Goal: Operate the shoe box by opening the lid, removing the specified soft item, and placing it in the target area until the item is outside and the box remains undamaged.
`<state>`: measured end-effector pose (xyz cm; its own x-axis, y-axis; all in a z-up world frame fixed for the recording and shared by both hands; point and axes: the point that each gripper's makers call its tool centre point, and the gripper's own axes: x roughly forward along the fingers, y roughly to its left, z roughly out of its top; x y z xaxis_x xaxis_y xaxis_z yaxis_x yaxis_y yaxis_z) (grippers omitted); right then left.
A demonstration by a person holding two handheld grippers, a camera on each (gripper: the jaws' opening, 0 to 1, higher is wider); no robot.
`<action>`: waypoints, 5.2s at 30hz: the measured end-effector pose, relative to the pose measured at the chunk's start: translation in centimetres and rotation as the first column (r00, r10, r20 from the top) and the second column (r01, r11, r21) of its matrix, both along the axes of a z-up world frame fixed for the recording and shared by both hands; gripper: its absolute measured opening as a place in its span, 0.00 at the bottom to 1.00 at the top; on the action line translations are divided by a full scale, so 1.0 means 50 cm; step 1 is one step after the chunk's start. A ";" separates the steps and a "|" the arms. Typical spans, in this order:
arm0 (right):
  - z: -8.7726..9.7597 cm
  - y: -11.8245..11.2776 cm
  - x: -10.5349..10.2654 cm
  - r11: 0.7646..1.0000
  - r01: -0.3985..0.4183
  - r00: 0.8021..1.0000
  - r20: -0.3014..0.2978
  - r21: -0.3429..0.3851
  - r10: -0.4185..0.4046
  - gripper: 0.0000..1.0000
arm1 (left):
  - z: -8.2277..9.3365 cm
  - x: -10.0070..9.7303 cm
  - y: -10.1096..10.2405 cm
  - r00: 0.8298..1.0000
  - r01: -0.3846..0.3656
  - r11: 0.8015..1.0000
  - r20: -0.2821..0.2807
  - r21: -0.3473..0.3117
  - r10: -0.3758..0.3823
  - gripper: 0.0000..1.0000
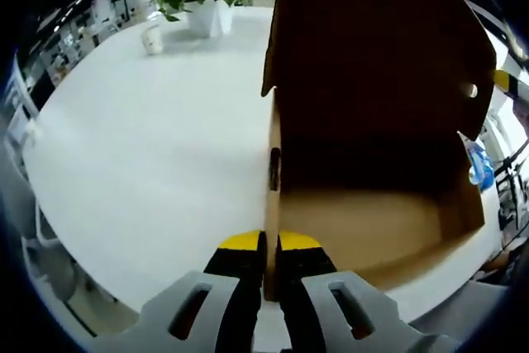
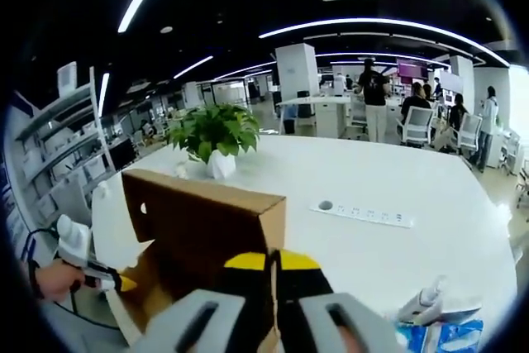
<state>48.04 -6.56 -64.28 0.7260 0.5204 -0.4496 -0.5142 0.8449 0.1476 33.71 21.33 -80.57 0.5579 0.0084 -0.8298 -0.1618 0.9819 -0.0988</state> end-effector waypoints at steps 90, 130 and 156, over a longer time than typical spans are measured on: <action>-0.106 -0.018 -0.166 0.999 0.019 0.997 0.070 -0.038 -0.017 0.00 | 0.021 -0.002 -0.021 0.998 0.008 0.985 0.063 -0.175 0.003 0.09; -0.172 -0.018 -0.217 0.997 0.042 0.997 -0.063 0.064 -0.038 0.00 | 0.044 -0.042 -0.011 0.962 0.274 0.961 -0.002 -0.024 -0.274 0.12; -0.190 0.010 -0.235 0.993 0.012 0.994 -0.112 0.117 0.001 0.00 | 0.089 -0.064 0.008 0.910 0.411 0.910 0.036 0.056 -0.413 0.05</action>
<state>36.29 -6.05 -73.78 0.6778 0.5705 -0.4639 -0.4842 0.8211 0.3023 30.53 21.73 -76.11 0.5572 -0.1933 -0.8076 0.2621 0.9638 -0.0499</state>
